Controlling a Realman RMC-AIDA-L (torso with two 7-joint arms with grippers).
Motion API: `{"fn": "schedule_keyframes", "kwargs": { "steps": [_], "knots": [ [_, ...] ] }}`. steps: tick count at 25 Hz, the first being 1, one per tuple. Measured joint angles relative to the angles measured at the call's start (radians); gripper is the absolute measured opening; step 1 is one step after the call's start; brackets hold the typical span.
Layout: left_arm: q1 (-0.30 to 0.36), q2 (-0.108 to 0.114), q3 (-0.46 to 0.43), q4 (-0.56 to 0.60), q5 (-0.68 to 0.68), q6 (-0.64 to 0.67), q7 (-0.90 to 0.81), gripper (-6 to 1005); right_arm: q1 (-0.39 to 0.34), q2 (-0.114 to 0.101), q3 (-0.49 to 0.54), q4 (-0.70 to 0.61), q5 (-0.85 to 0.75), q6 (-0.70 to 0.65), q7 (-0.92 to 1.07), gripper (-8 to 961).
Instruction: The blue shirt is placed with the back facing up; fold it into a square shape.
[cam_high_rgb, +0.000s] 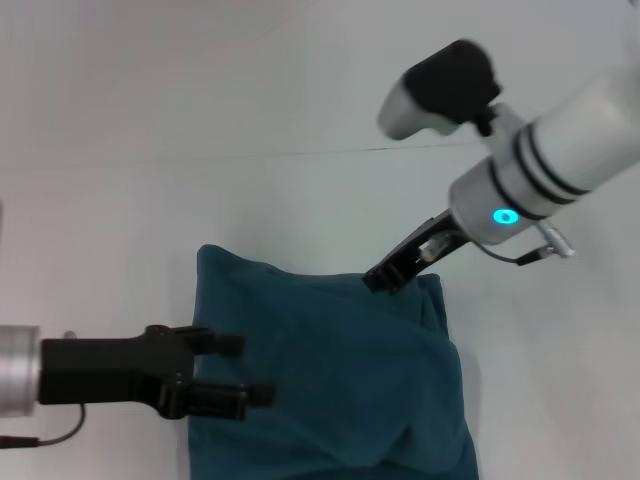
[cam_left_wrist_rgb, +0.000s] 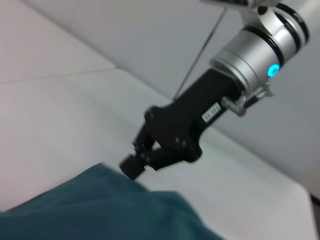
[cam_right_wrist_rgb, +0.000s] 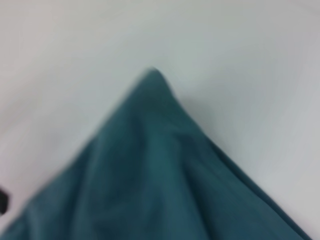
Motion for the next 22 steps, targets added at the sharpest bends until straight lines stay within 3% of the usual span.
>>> {"fn": "schedule_keyframes", "kwargs": {
  "steps": [5,12,14,22],
  "knots": [
    [-0.004,0.023,-0.098,-0.004,-0.001,0.149,0.049,950,-0.156,-0.012,0.074,-0.221,0.168,-0.159,-0.166,58],
    [0.014,0.042,-0.194,-0.002,0.006,0.258,0.116,950,-0.300,-0.006,0.260,-0.278,0.314,-0.421,-0.465,155],
    [0.017,0.047,-0.199,-0.008,0.021,0.258,0.113,950,-0.332,-0.005,0.301,-0.280,0.336,-0.473,-0.541,355],
    [0.023,0.047,-0.213,-0.032,0.089,0.250,0.095,949,-0.442,-0.002,0.364,-0.262,0.345,-0.567,-0.751,530]
  ]
}}
